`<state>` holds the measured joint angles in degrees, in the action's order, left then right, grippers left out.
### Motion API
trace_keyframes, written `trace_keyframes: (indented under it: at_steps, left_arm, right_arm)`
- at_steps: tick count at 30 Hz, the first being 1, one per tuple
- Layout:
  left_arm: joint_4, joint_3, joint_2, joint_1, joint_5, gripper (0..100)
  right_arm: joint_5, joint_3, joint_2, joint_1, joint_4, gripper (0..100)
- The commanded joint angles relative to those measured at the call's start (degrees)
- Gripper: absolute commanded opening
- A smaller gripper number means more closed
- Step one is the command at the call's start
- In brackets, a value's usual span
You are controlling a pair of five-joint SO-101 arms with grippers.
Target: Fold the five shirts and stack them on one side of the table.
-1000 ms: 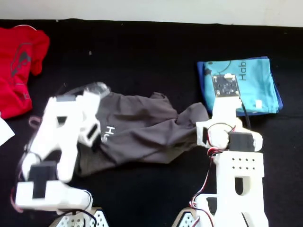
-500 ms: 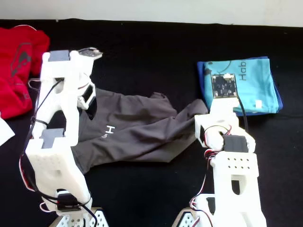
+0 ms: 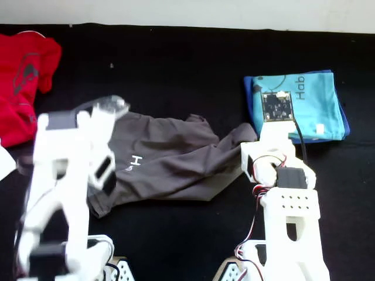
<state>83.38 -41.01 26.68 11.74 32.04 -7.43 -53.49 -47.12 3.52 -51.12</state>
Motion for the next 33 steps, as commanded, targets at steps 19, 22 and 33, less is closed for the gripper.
trace_keyframes:
  at_steps: [19,22,33]
  left_arm:
    - [-34.5,-28.0,10.0,8.2,4.4,22]
    - [-34.9,-27.8,7.2,8.2,4.7,21]
    - [-25.8,-9.7,-11.3,8.2,4.0,2]
  right_arm:
    - [0.2,0.0,-0.9,0.6,0.7,0.5]
    - [0.2,0.0,-0.9,0.7,0.9,0.5]
    - [0.2,-0.6,-0.9,0.6,0.7,0.5]
